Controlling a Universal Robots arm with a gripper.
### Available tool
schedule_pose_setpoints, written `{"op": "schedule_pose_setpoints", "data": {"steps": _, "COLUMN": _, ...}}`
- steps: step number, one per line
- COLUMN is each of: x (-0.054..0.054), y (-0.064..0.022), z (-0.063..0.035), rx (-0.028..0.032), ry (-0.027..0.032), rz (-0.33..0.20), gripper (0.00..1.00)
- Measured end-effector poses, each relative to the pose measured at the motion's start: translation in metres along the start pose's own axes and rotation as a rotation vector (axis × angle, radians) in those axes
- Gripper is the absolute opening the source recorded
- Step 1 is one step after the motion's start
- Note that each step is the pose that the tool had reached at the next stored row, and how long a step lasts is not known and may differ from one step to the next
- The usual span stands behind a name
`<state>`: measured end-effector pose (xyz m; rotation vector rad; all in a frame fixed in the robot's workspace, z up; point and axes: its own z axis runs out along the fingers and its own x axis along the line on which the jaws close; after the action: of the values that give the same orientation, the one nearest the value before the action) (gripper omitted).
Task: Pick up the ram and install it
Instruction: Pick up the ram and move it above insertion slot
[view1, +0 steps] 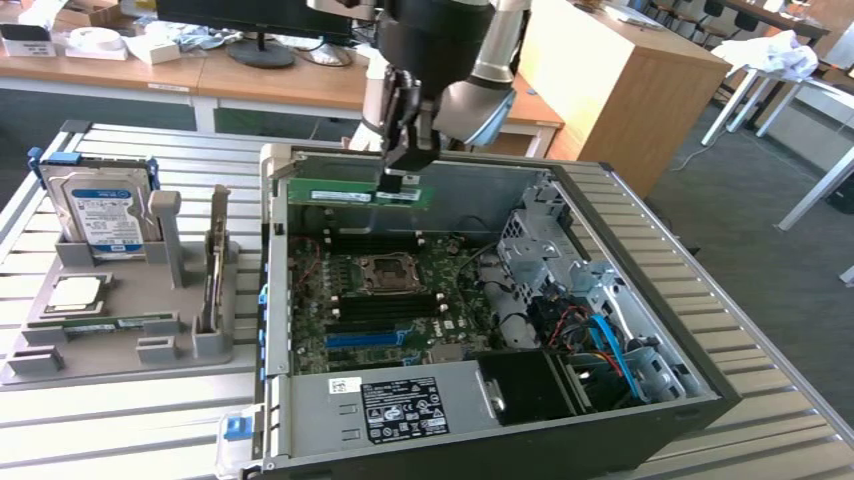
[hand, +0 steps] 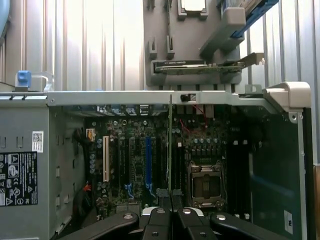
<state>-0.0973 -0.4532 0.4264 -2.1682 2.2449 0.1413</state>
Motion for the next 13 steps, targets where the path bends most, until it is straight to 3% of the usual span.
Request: {"op": "schedule_pose_setpoints", "data": {"steps": 13, "x": -0.001, "y": -0.0318, "z": -0.0016, "rx": 0.0, "ry": 0.0001, "rz": -0.001, "gripper": 0.11}}
